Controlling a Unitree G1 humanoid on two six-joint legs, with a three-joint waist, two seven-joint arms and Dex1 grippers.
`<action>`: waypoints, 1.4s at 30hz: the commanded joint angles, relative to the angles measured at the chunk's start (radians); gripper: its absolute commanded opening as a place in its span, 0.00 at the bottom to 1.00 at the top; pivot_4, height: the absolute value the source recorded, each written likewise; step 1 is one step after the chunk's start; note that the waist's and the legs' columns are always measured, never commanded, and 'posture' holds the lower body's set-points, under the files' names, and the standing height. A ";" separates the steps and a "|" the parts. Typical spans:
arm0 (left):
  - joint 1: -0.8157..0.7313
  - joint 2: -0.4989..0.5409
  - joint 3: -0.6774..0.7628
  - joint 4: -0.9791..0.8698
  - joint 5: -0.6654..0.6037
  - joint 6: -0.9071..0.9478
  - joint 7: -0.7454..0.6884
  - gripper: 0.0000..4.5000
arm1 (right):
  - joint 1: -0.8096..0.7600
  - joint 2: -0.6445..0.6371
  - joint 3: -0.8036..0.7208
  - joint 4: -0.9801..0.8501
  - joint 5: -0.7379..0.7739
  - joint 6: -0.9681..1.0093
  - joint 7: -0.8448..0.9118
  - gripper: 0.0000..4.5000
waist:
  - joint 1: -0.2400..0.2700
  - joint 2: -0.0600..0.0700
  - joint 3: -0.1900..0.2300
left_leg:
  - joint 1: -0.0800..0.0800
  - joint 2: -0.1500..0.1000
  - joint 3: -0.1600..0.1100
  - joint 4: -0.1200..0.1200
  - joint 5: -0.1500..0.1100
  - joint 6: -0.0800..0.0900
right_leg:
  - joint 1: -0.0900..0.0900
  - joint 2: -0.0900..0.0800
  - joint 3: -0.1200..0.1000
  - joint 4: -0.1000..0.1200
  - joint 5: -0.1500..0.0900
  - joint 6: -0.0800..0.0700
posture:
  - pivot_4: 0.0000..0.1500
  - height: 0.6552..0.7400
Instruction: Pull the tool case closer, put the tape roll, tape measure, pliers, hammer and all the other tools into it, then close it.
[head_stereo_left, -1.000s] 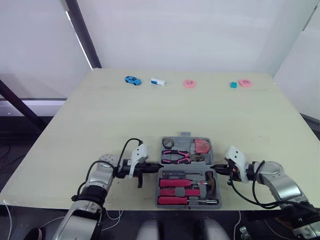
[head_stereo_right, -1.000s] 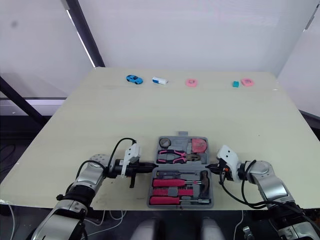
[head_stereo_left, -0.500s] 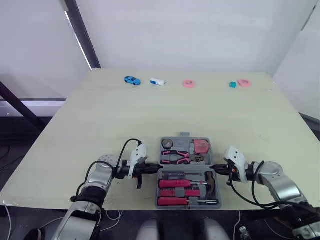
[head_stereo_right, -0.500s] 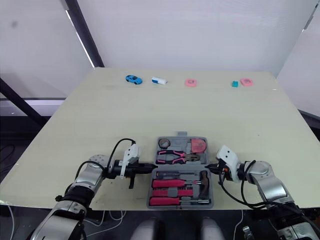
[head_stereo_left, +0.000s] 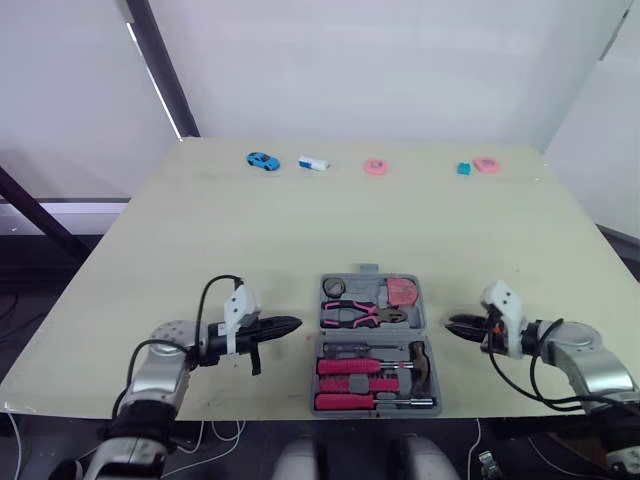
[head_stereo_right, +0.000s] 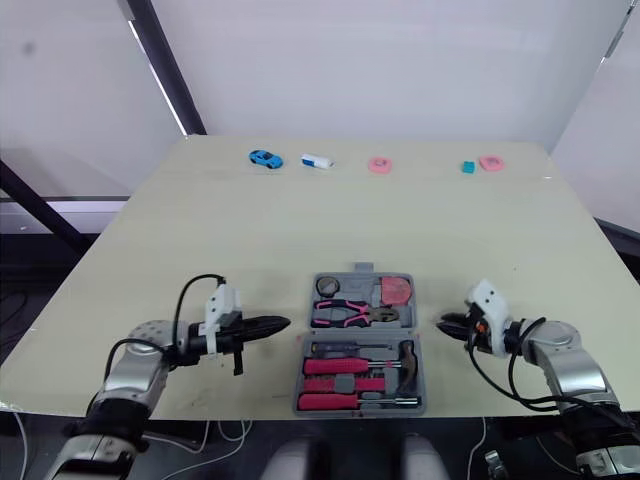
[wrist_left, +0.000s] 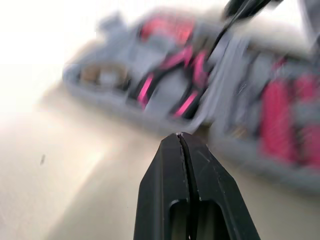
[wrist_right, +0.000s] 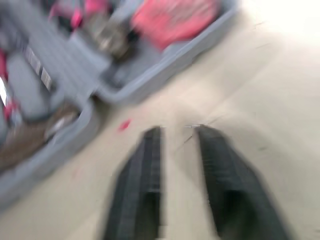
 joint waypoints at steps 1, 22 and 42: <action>0.069 0.042 -0.012 -0.206 -0.063 0.065 -0.032 0.00 | -0.070 0.051 -0.054 -0.005 0.113 0.141 -0.028 0.67 | -0.004 0.000 0.000 | 0.000 0.000 0.001 0.000 0.000 0.000 | 0.000 0.000 0.000 0.000 0.000 0.000 | 1.00 1.00; 0.134 0.026 -0.311 -0.310 0.154 0.223 0.148 0.00 | -0.451 0.222 -0.047 0.482 0.176 0.503 -0.050 0.98 | -0.005 0.002 0.001 | 0.001 -0.001 0.003 -0.001 0.000 0.000 | 0.000 0.001 0.001 0.000 0.000 -0.001 | 1.00 1.00; 0.129 0.013 -0.328 -0.270 0.162 0.189 0.147 0.00 | -0.581 0.289 -0.104 0.804 0.118 0.176 0.271 0.98 | -0.030 0.004 0.000 | 0.002 0.000 0.002 -0.002 0.000 0.000 | 0.000 0.002 0.002 0.000 0.000 0.000 | 1.00 1.00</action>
